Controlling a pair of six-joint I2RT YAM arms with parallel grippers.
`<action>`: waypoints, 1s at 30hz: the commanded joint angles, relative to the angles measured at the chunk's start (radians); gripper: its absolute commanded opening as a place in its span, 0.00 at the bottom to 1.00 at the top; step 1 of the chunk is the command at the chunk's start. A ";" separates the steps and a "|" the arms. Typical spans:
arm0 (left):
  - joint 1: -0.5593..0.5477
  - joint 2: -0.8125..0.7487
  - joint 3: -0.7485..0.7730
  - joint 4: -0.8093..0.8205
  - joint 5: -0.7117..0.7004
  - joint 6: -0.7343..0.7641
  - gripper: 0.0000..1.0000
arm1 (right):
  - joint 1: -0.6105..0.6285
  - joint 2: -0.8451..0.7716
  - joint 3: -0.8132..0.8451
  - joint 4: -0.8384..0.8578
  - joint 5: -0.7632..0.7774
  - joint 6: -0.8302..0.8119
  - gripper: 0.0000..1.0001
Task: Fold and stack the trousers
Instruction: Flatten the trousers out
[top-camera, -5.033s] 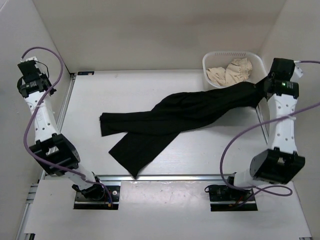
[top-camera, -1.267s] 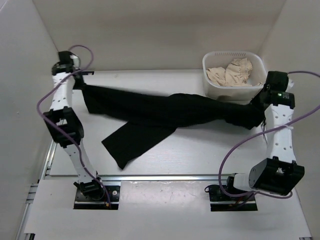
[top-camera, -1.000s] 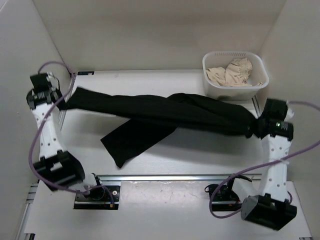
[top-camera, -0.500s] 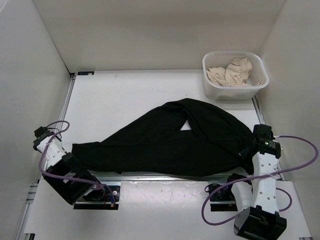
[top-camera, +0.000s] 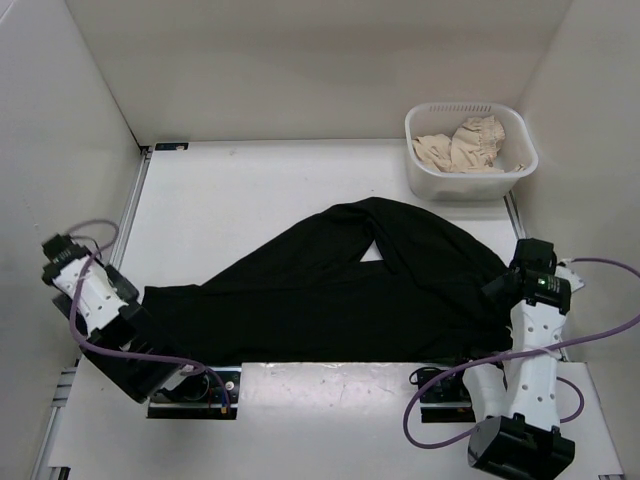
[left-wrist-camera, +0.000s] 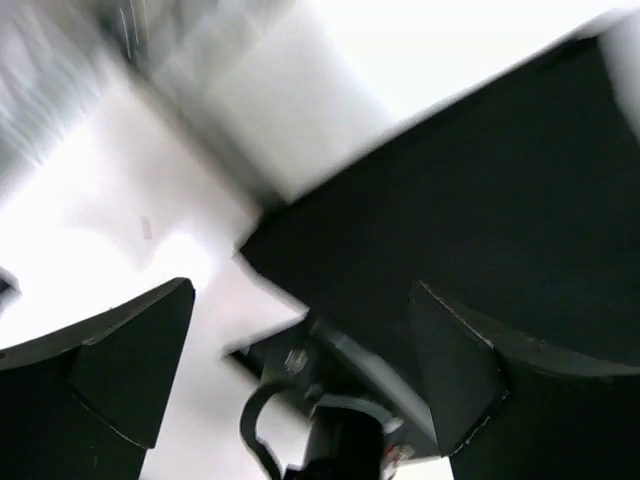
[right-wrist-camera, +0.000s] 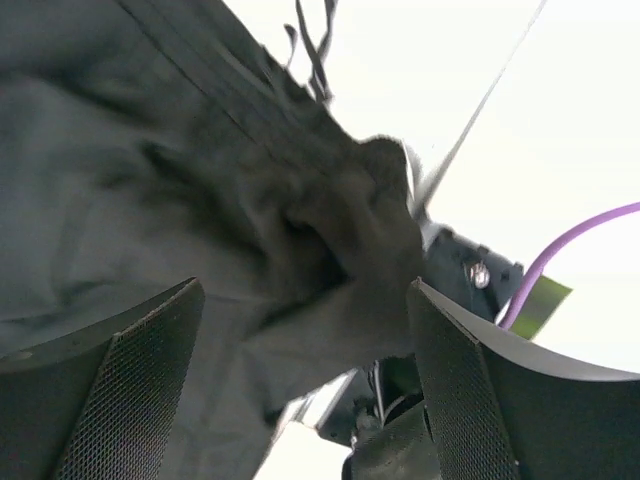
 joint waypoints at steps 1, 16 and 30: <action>-0.065 -0.002 0.224 0.002 0.163 -0.001 1.00 | -0.004 0.017 0.132 0.043 0.076 -0.077 0.87; -1.091 0.573 0.472 0.171 0.223 -0.001 1.00 | 0.109 0.347 0.036 0.358 -0.310 -0.105 0.89; -1.101 0.804 0.459 0.310 -0.156 -0.001 0.18 | 0.080 0.412 -0.171 0.388 -0.151 0.047 0.91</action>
